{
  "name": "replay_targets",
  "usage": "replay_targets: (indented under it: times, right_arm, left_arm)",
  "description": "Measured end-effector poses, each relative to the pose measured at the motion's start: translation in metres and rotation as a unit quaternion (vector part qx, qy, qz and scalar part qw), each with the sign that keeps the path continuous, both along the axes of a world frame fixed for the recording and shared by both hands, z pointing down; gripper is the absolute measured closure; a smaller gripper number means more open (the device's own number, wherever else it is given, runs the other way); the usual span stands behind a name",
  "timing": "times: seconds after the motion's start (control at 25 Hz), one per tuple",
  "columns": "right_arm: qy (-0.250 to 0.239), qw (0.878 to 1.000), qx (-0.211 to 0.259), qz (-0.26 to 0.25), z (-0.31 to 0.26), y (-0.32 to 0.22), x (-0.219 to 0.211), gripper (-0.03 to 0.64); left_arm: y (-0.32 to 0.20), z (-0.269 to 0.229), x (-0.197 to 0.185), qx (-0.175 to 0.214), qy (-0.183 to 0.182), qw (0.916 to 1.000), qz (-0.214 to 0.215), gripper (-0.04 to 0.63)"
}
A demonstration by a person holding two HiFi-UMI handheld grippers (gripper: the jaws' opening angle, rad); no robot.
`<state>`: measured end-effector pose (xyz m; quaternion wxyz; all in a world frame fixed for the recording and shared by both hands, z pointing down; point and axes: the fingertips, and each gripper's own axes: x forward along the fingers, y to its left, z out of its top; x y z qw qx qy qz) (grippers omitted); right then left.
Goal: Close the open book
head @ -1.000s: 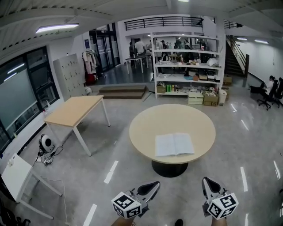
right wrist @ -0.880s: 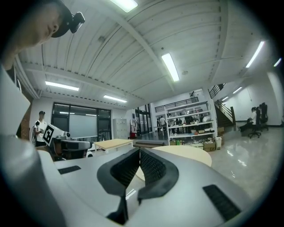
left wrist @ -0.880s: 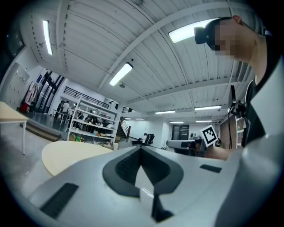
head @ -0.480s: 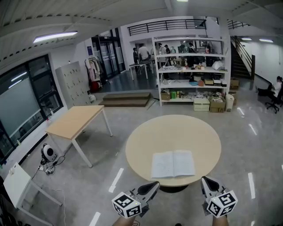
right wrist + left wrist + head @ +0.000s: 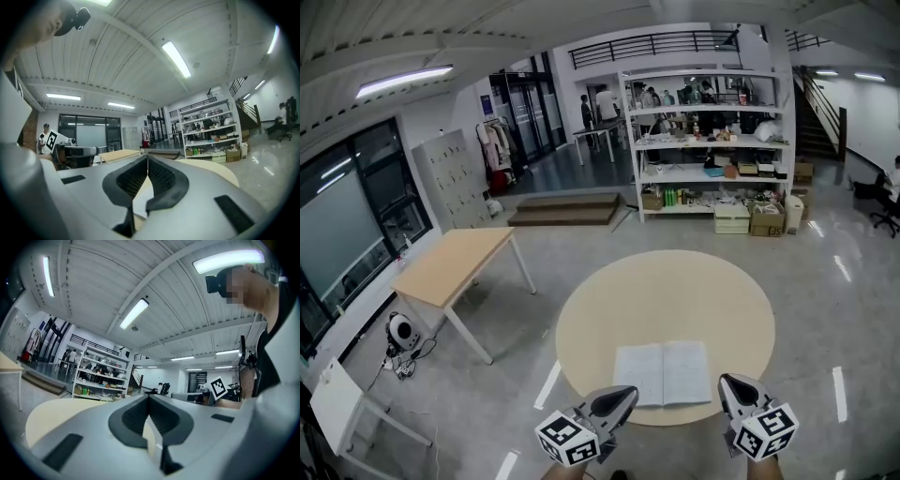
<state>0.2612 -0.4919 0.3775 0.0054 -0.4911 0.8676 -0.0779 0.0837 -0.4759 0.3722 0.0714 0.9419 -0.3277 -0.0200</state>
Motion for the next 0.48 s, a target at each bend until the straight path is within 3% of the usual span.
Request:
replay_targets:
  times: [0.2,0.48]
  right_arm:
    - [-0.014,0.999,-0.010,0.036,0.002,-0.053,-0.005,0.617]
    - [-0.011,0.997,-0.009,0.075,0.005,-0.097,-0.050,0.617]
  left_arm:
    - [-0.059,0.008,-0.014,-0.019,0.005,0.9996,0.021,0.597]
    - [-0.117,0.015,-0.060,-0.023,0.009,0.9983,0.054,0.597]
